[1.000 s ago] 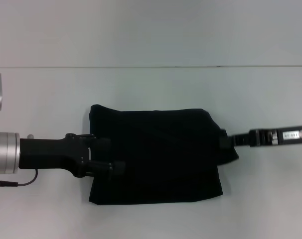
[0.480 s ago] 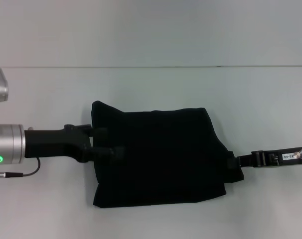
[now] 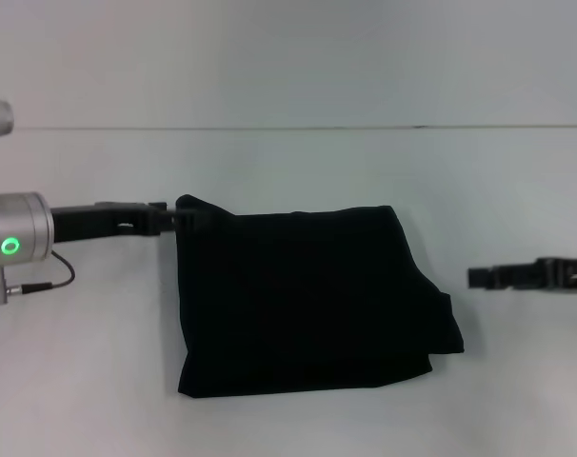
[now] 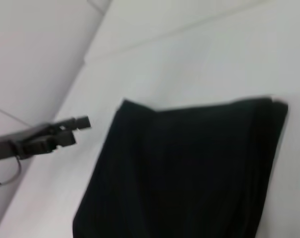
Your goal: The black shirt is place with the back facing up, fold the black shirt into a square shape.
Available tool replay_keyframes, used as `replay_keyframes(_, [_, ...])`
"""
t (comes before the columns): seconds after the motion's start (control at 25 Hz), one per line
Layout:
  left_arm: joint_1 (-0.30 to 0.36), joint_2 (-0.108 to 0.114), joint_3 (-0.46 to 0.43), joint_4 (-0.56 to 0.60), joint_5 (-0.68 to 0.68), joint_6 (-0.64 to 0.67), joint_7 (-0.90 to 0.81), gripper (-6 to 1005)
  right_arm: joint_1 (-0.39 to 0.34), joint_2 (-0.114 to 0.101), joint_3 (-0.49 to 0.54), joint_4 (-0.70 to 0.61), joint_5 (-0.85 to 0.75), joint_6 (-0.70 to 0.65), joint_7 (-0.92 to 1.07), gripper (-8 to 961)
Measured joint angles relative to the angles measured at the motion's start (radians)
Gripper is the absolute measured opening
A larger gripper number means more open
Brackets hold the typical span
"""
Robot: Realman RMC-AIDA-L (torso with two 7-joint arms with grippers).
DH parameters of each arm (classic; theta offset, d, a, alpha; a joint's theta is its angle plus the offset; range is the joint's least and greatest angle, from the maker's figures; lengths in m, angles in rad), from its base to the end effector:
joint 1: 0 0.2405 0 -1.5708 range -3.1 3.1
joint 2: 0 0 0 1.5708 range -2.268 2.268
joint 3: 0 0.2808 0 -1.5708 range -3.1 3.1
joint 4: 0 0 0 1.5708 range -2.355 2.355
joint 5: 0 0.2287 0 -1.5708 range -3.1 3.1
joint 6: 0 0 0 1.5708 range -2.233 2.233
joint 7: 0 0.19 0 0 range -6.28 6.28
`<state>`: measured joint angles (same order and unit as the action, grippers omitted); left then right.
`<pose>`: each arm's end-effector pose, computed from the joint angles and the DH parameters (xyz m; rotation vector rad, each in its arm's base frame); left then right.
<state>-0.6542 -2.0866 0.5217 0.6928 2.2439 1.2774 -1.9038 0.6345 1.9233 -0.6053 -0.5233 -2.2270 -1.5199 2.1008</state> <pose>-0.2951 0.4407 -0.0322 -2.3431 -1.2319 -0.5371 0.3129 0.3971 -0.0134 -2.4529 1.6255 0.5070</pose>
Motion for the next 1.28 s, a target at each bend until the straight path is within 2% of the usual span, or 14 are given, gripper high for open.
replay_keyframes(0.2, [-0.015, 0.006, 0.007, 0.0, 0.007, -0.063, -0.136, 931, -0.014, -0.016, 0.071, -0.047, 0.002, -0.031, -0.003, 434])
replay_keyframes(0.28, [-0.017, 0.01, 0.041, 0.003, 0.018, -0.117, -0.239, 930, -0.014, -0.019, 0.08, -0.049, 0.002, -0.028, -0.008, 532])
replay_keyframes(0.4, [-0.022, 0.011, 0.057, 0.008, 0.058, -0.163, -0.322, 930, -0.012, -0.02, 0.082, -0.049, 0.003, -0.015, -0.014, 679])
replay_keyframes(0.52, [-0.033, 0.013, 0.059, 0.003, 0.114, -0.188, -0.384, 929, -0.006, -0.018, 0.078, -0.049, 0.001, -0.004, -0.021, 760])
replay_keyframes(0.72, [-0.049, 0.013, 0.11, -0.005, 0.14, -0.182, -0.419, 929, -0.003, -0.012, 0.077, -0.049, -0.001, -0.001, -0.031, 759])
replay_keyframes(0.96, [-0.095, 0.024, 0.154, -0.072, 0.14, -0.194, -0.421, 928, 0.0, -0.008, 0.074, -0.047, -0.003, 0.0, -0.053, 754])
replay_keyframes(1.28, [-0.135, 0.021, 0.161, -0.111, 0.141, -0.234, -0.42, 927, 0.001, -0.007, 0.073, -0.044, -0.003, 0.017, -0.064, 750])
